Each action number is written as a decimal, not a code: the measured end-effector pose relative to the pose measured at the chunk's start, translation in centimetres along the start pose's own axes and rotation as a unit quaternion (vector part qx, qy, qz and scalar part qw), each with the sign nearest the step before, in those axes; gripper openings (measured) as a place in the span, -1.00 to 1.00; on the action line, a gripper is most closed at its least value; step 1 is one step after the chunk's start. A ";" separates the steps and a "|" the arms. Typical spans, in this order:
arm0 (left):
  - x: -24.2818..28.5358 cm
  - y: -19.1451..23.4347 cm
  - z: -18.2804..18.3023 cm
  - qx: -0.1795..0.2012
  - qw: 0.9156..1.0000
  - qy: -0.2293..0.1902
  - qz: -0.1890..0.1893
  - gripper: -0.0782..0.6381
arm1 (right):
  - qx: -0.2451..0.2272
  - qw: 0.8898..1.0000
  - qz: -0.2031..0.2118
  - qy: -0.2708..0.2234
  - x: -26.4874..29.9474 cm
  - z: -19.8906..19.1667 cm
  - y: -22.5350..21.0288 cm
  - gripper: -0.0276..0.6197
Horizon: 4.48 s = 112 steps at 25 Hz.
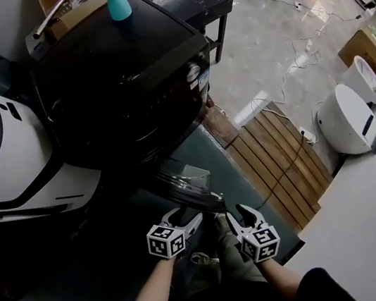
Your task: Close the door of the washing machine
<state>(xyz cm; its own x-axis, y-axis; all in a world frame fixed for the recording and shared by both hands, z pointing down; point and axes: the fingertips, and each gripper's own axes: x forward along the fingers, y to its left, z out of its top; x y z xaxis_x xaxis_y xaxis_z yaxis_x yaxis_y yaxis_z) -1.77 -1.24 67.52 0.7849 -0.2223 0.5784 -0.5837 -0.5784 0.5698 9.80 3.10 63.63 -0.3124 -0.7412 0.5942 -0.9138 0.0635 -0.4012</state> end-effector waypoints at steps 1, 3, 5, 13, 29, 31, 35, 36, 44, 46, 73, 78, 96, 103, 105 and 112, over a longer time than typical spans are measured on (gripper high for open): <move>0.4 0.4 1.1 0.001 1.000 -0.004 0.002 -0.04 | 0.000 1.000 -0.001 0.001 0.6 0.4 -0.4 -0.47; 1.1 1.1 3.2 0.004 1.000 -0.012 0.007 -0.04 | 0.000 1.000 -0.002 0.002 1.9 1.4 -1.1 -0.47; 1.6 1.9 5.3 0.008 1.000 -0.018 0.014 -0.04 | 0.000 1.000 -0.003 0.005 3.2 2.4 -1.7 -0.47; 2.2 4.2 11.4 0.021 0.997 -0.041 0.056 -0.13 | 0.024 0.999 0.002 0.025 8.3 5.7 -4.1 -0.51; 2.2 9.7 17.2 0.005 0.977 -0.131 0.168 -0.74 | 0.013 0.999 0.017 0.032 17.3 11.1 -7.5 -0.59; 2.5 10.0 17.8 0.003 0.975 -0.140 0.173 -0.74 | 0.020 0.999 0.024 0.034 17.8 11.3 -7.6 -0.59; 2.9 10.7 18.9 0.003 0.972 -0.150 0.183 -0.74 | 0.016 0.999 0.035 0.034 19.4 11.9 -7.6 -0.65; 3.1 10.8 19.2 0.004 0.971 -0.150 0.185 -0.74 | 0.015 0.999 0.036 0.030 19.8 12.3 -7.6 -0.66; 3.8 12.2 21.4 0.014 0.970 -0.156 0.185 -0.75 | 0.019 0.999 0.039 -0.002 23.6 16.3 -7.9 -0.71; 3.9 12.6 22.0 0.011 0.969 -0.163 0.186 -0.75 | 0.017 0.999 0.042 -0.011 24.7 17.5 -7.5 -0.73; 1.2 19.5 21.7 -0.034 0.944 -0.178 0.276 -0.75 | -0.045 0.997 0.043 -0.036 31.6 22.6 -6.1 -0.86; 1.5 19.7 21.6 -0.029 0.948 -0.170 0.266 -0.75 | -0.060 0.997 0.041 -0.036 31.7 22.6 -6.0 -0.87; 2.3 20.1 21.5 -0.017 0.953 -0.161 0.255 -0.75 | -0.072 0.996 0.042 -0.038 32.3 22.8 -6.2 -0.88; 1.5 18.9 21.0 -0.021 0.951 -0.170 0.256 -0.75 | -0.067 0.997 0.048 -0.012 31.3 21.3 -5.2 -0.91; 1.1 18.3 20.9 -0.017 0.951 -0.174 0.254 -0.75 | -0.063 0.997 0.045 -0.014 30.3 20.9 -5.0 -0.91; -1.9 14.7 20.1 -0.005 0.952 -0.193 0.239 -0.75 | -0.061 0.997 0.040 -0.040 24.2 20.9 -2.6 -0.91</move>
<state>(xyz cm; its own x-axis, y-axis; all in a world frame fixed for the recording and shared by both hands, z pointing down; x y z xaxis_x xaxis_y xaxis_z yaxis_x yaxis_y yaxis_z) -7.66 -25.05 63.07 0.4465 -0.7311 0.5159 -0.8934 -0.3317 0.3032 10.06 -28.99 64.55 -0.3678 -0.7810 0.5047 -0.9134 0.2016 -0.3537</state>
